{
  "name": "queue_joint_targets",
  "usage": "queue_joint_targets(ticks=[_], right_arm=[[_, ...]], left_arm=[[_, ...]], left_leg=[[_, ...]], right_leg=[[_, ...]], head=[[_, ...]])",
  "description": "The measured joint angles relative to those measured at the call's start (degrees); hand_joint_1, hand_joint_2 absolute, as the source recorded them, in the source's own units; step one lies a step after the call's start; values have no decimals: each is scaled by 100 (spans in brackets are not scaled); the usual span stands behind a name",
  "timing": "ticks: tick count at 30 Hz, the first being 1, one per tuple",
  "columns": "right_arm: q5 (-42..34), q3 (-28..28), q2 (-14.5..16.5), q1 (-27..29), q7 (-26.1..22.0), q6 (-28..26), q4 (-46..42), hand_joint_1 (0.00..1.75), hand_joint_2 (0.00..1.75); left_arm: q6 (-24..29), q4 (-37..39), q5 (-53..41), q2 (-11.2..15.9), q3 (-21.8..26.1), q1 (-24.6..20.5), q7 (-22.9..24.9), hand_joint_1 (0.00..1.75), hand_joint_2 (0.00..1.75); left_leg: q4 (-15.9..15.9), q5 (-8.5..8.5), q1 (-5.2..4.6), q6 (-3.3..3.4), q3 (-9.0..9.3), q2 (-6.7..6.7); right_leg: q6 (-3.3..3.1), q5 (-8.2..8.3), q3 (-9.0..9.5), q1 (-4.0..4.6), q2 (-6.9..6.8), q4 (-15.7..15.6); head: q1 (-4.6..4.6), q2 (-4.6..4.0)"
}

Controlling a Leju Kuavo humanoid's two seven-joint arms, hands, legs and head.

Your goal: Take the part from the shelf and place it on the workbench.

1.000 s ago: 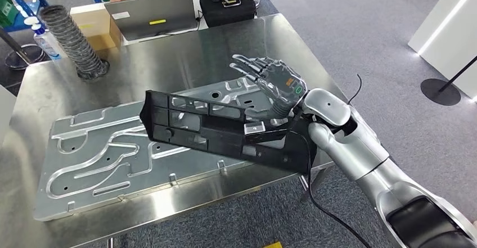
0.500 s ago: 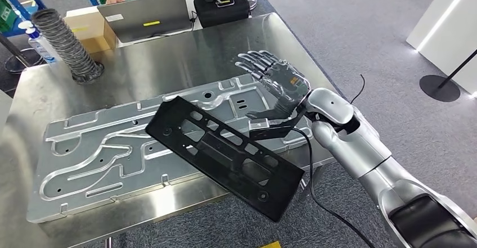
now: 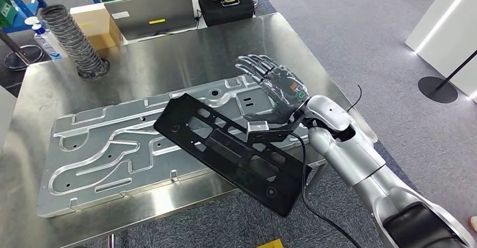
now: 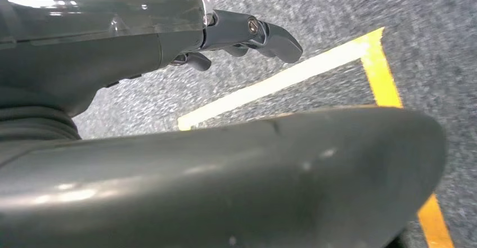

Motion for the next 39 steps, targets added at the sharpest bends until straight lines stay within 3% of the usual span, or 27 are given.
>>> queue_joint_targets(ticks=[1, 5, 7, 9, 10, 11, 12, 15, 17, 19, 20, 21, 22, 24, 25, 26, 27, 28, 30, 32, 35, 37, 39], right_arm=[[4, -26, 3, 24, 0, -12, -25, 0, 0], [30, -84, -5, 121, 10, -74, -145, 0, 0], [42, -120, -21, 166, 23, -138, -215, 0, 0], [67, -165, -26, 248, 28, -213, -269, 0, 0], [85, -186, -26, 290, 28, -239, -284, 0, 0], [100, -206, -26, 322, 28, -254, -293, 0, 0], [111, -227, -26, 342, 28, -265, -301, 0, 0], [124, -312, -30, 351, 28, -288, -333, 0, 0], [126, -368, -38, 358, 28, -296, -350, 0, 0], [128, -398, -41, 376, 28, -302, -355, 0, 0], [128, -411, -37, 386, 28, -306, -357, 0, 0], [128, -427, -32, 394, 28, -313, -360, 0, 0], [128, -446, -26, 399, 27, -321, -362, 0, 0], [131, -483, -10, 430, 27, -345, -364, 0, 0], [141, -493, -4, 458, 31, -355, -364, 0, 0], [161, -498, 1, 489, 36, -361, -364, 0, 0], [186, -500, 3, 512, 40, -363, -364, 0, 0], [213, -500, 3, 522, 45, -363, -364, 0, 0], [258, -502, 4, 517, 48, -363, -366, 0, 0], [290, -515, 6, 524, 52, -368, -373, 0, 0], [312, -548, 7, 549, 56, -378, -383, 0, 0], [319, -572, 2, 556, 57, -381, -399, 0, 0], [329, -609, -5, 568, 57, -382, -414, 0, 0]], left_arm=[[30, 0, 12, 3, 12, -1, 44, 0, 0], [136, 1, 28, 15, 75, 6, 163, 0, 0], [162, 1, 33, 20, 101, 9, 179, 0, 0], [173, 1, 43, 20, 119, 11, 193, 0, 0], [177, 1, 47, 19, 128, 12, 201, 0, 0], [181, 1, 54, 19, 137, 13, 208, 0, 0], [185, 1, 61, 19, 144, 12, 214, 0, 0], [208, -2, 82, 36, 162, -21, 224, 0, 0], [215, -5, 86, 52, 180, -49, 234, 0, 0], [214, -5, 86, 61, 200, -46, 249, 0, 0], [212, -5, 86, 64, 210, -38, 258, 0, 0], [209, -5, 86, 67, 219, -30, 264, 0, 0], [202, -5, 87, 67, 227, -25, 269, 0, 0], [178, -6, 88, 65, 238, -23, 272, 0, 0], [162, -5, 89, 63, 240, -25, 271, 0, 0], [150, -4, 90, 60, 243, -26, 268, 0, 0], [142, -4, 90, 56, 245, -28, 264, 0, 0], [138, -4, 91, 51, 246, -31, 258, 0, 0], [138, -9, 91, 52, 249, -39, 241, 0, 0], [139, -15, 92, 58, 251, -44, 226, 0, 0], [140, -17, 90, 60, 254, -30, 219, 0, 0], [143, -17, 89, 62, 259, -19, 220, 0, 0], [145, -17, 90, 59, 265, -21, 219, 0, 0]], left_leg=[[52, -17, -4, -29, -21, -9], [168, -105, 19, -131, -89, -20], [604, -448, 45, -180, -248, -36], [1349, -868, 72, -208, -493, -54], [1623, -988, 79, -207, -563, -60], [1691, -1001, 80, -189, -536, -64], [1536, -923, 72, -154, -401, -67], [348, -588, -21, 25, 329, -11], [-36, -521, -101, 91, 513, 35], [-116, -393, -137, 115, 482, 20], [-196, -286, -123, 112, 472, 28], [-285, -169, -107, 110, 451, 42], [-363, -50, -82, 111, 409, 59], [-408, 114, -61, 116, 268, 83], [-398, 176, -54, 112, 176, 88], [-377, 233, -44, 91, 77, 91], [-343, 283, -27, 67, -33, 95], [-285, 327, -3, 33, -153, 98], [-96, 376, 31, -40, -383, 94], [80, 406, 41, -109, -517, 64], [158, 440, 79, -211, -583, 15], [434, 111, 108, -254, -696, -7], [1107, -457, 120, -266, -859, -22]], right_leg=[[-41, 43, 58, 9, 15, -133], [-223, 107, 13, 34, 18, -157], [-282, 151, -29, 26, 17, -166], [-315, 199, -95, 48, 16, -166], [-325, 228, -131, 64, 15, -165], [-331, 260, -168, 81, 15, -165], [-336, 295, -204, 98, 16, -166], [-323, 413, -282, 123, 11, -180], [-262, 499, -301, 92, -12, -216], [-194, 616, -304, 63, -35, -305], [-165, 621, -316, 55, -28, -338], [-136, 522, -350, 56, -22, -305], [-104, 304, -419, 58, -15, -153], [-43, -296, -601, 46, -20, 480], [-10, -478, -660, 35, -25, 823], [24, -512, -654, 21, -30, 1049], [62, -437, -570, 3, -35, 1116], [105, -312, -381, -23, -38, 977], [162, -269, 170, -76, -7, 344], [77, -405, 488, -84, 54, -66], [-137, -374, 439, -49, 52, -76], [-229, -254, 337, -41, 34, -87], [-271, -122, 184, -17, 34, -88]], head=[[-1, 0], [-1, 0], [-1, 0], [-1, 0], [-1, 0], [-1, 0], [-1, 0], [-1, 0], [-1, 0], [0, 0], [0, 0], [1, 0], [1, 0], [1, 0], [1, 0], [1, 0], [1, 0], [1, 0], [1, 0], [-2, 0], [-7, -1], [-8, -1], [-8, 0]])
